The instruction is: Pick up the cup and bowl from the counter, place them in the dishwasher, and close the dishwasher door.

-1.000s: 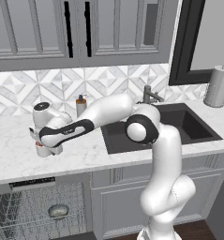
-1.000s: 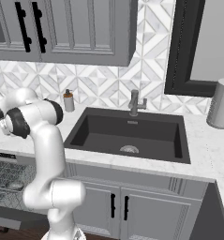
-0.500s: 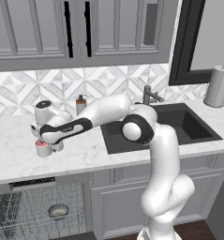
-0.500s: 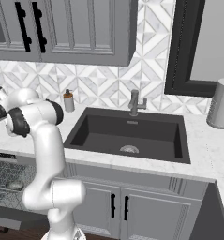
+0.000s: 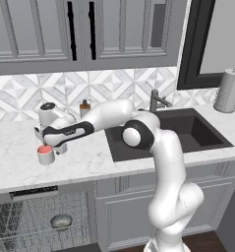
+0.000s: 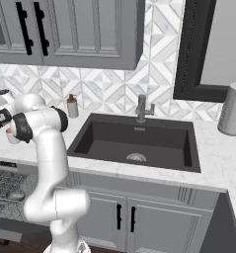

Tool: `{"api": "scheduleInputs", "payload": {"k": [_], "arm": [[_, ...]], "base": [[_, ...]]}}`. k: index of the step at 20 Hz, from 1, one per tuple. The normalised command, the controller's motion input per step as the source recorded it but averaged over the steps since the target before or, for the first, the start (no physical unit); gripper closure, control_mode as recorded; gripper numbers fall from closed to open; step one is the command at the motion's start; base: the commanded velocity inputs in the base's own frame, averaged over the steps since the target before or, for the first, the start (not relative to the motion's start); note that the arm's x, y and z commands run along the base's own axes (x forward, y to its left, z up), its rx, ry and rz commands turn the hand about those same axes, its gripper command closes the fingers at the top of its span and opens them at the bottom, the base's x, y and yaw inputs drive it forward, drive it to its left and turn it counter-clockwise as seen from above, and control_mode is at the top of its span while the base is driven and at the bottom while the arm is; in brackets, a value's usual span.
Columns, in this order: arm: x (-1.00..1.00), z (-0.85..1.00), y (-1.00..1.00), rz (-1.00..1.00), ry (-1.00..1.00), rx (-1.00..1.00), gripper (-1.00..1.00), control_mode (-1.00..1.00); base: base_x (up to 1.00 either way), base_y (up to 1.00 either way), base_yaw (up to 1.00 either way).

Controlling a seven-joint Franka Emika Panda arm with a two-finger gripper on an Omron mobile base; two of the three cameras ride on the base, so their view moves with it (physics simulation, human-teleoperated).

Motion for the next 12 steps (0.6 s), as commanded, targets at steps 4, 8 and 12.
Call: {"api": "scheduleInputs", "payload": {"k": [4, 8, 12], "arm": [[0.16, 0.0, 0.0, 0.0, 0.0, 0.0, -1.0, -1.0], [0.0, 0.0, 0.0, 0.0, 0.0, 0.0, -1.0, -1.0], [-0.03, 0.0, -0.04, 0.0, 0.0, 0.0, -1.0, -1.0]], "base": [[0.0, 0.0, 0.0], [0.0, 0.0, 0.0], [0.0, 0.0, 0.0]]}}
